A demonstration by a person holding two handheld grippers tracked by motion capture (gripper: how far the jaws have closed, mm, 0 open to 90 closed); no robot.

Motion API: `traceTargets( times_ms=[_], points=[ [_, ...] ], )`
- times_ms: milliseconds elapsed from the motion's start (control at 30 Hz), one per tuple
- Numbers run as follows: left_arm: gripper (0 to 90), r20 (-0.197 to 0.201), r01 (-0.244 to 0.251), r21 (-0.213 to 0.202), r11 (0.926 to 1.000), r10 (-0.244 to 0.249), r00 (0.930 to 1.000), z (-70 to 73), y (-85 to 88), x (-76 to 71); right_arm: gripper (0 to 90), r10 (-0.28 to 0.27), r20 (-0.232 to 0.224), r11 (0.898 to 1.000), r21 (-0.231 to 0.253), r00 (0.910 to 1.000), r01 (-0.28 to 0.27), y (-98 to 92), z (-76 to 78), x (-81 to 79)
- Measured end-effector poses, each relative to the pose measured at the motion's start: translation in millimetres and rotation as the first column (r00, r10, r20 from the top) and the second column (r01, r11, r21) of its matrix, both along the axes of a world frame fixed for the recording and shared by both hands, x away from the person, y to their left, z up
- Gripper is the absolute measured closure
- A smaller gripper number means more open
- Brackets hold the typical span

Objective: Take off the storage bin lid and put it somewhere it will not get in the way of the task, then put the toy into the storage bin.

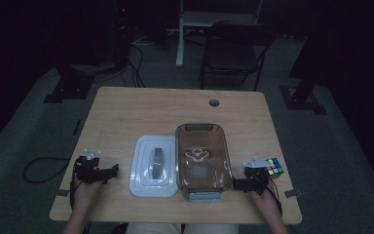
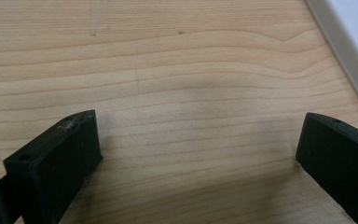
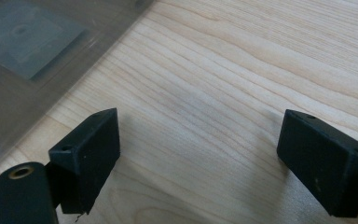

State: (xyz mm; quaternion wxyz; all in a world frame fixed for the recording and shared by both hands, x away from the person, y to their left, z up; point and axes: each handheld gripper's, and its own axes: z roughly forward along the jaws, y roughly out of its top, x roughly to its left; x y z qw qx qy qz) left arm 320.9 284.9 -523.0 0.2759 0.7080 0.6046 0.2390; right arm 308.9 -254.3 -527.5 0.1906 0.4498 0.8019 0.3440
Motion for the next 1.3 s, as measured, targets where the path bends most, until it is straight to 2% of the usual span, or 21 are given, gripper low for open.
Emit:
traceTargets(
  times_ms=[267,500,967,1067,1200,1300],
  points=[
    [0.6,0.005,0.033,0.006,0.9994,-0.033,0.9995,-0.7,-4.9,4.1,12.9,-0.002,0.0,1.0,0.001,1.0,0.002,0.2,-0.1,-0.1],
    [0.6,0.006,0.026,0.005,0.9996,-0.026,0.9996,-0.8,-5.8,3.6,12.7,-0.005,0.0,1.0,0.001,1.0,0.005,0.7,-0.2,-0.3],
    [0.6,0.006,0.02,0.009,0.9998,-0.02,0.9998,-0.7,-7.4,2.2,13.1,0.014,-0.057,0.999,-0.029,0.9983,-0.016,5.0,6.1,-3.7],
    [0.5,0.007,0.023,0.007,0.9997,-0.023,0.9997,-0.8,-8.1,1.8,13.1,0.015,-0.045,1.0,-0.015,0.9989,-0.016,5.5,9.6,-6.3],
    [0.5,0.007,0.023,0.007,0.9997,-0.023,0.9997,-0.8,-8.1,1.8,13.1,0.001,0.027,1.0,-0.007,0.9996,-0.001,3.2,23.0,-12.1],
    [0.5,0.007,0.024,0.007,0.9997,-0.024,0.9997,-0.8,-8.1,1.7,13.6,-0.001,0.077,1.0,0.019,0.9971,-0.001,-2.5,33.8,-16.7]
  ],
)
